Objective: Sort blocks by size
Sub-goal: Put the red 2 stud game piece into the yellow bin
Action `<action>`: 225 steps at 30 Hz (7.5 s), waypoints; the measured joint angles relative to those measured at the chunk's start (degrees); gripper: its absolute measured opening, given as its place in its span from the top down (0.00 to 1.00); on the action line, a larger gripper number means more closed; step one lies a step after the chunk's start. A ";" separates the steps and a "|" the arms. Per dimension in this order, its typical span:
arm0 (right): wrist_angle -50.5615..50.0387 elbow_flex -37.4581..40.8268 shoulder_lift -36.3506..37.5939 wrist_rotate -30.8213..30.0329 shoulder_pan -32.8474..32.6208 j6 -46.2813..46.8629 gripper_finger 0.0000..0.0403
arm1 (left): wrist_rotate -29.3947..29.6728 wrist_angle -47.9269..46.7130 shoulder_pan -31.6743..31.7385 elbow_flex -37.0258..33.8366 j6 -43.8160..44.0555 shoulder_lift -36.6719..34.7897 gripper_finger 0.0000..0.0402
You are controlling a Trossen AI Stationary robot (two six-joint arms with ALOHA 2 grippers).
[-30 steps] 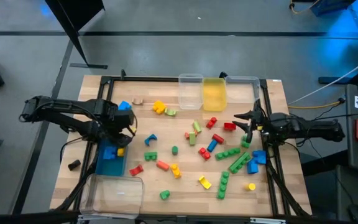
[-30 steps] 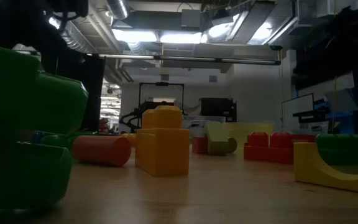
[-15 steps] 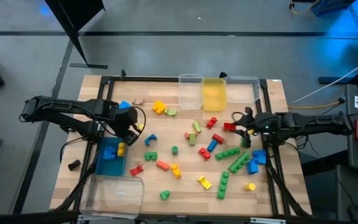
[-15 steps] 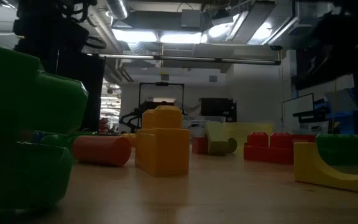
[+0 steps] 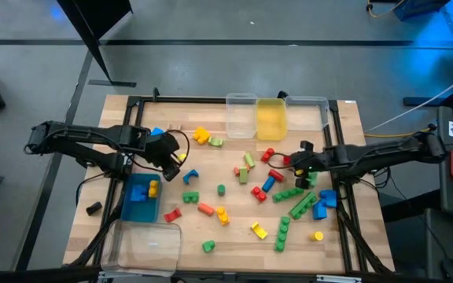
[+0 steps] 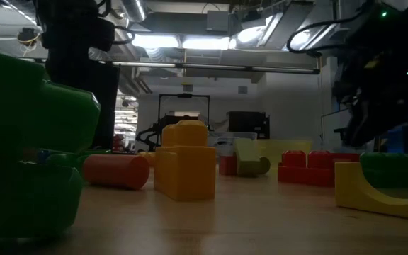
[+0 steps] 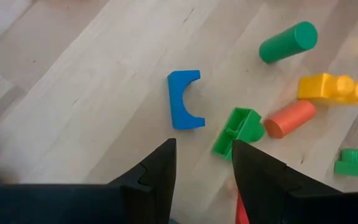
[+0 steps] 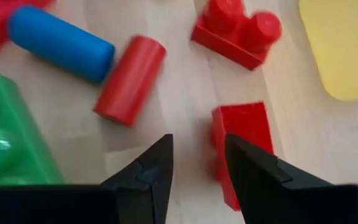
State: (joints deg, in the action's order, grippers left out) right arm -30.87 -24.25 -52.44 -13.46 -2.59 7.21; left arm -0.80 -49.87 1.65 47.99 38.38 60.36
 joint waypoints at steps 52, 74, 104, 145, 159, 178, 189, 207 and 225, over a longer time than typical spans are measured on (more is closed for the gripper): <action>-1.08 -4.91 -14.81 -6.10 0.00 1.87 0.89 | 4.70 3.39 0.00 0.00 -0.91 0.00 0.65; 13.37 -15.76 -15.33 -4.93 22.89 -33.57 0.93 | 8.09 15.97 0.00 0.02 -11.42 0.00 0.65; 0.57 -24.89 -15.79 15.22 17.47 -38.72 0.62 | 8.09 16.09 -0.02 0.02 -11.81 0.00 0.65; 4.02 -24.76 -35.59 10.94 15.74 -42.28 0.62 | 8.09 16.11 -0.02 -0.02 -12.01 0.00 0.65; 6.71 -25.03 -40.16 11.20 15.74 -42.24 0.62 | 8.09 16.23 -0.01 -0.04 -11.87 0.00 0.65; 1.68 -30.14 -40.47 19.05 15.72 -41.97 0.68 | 8.09 16.20 -0.02 -0.04 -12.25 0.00 0.65; -12.55 -43.43 -40.42 9.19 15.72 -43.79 0.70 | 8.11 16.20 -0.02 -0.04 -12.90 0.00 0.65; -22.54 -50.82 -40.33 -3.97 25.53 -48.14 0.68 | 8.11 18.46 0.00 -0.04 -12.88 0.20 0.65; -21.10 -50.80 -40.47 2.02 31.15 -43.33 0.62 | 2.85 34.20 -5.10 -0.04 -22.33 17.37 0.65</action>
State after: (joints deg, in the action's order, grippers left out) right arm -51.97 -75.05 -92.90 -11.44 28.56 -36.12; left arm 2.06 -15.66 -3.45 47.94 16.04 77.73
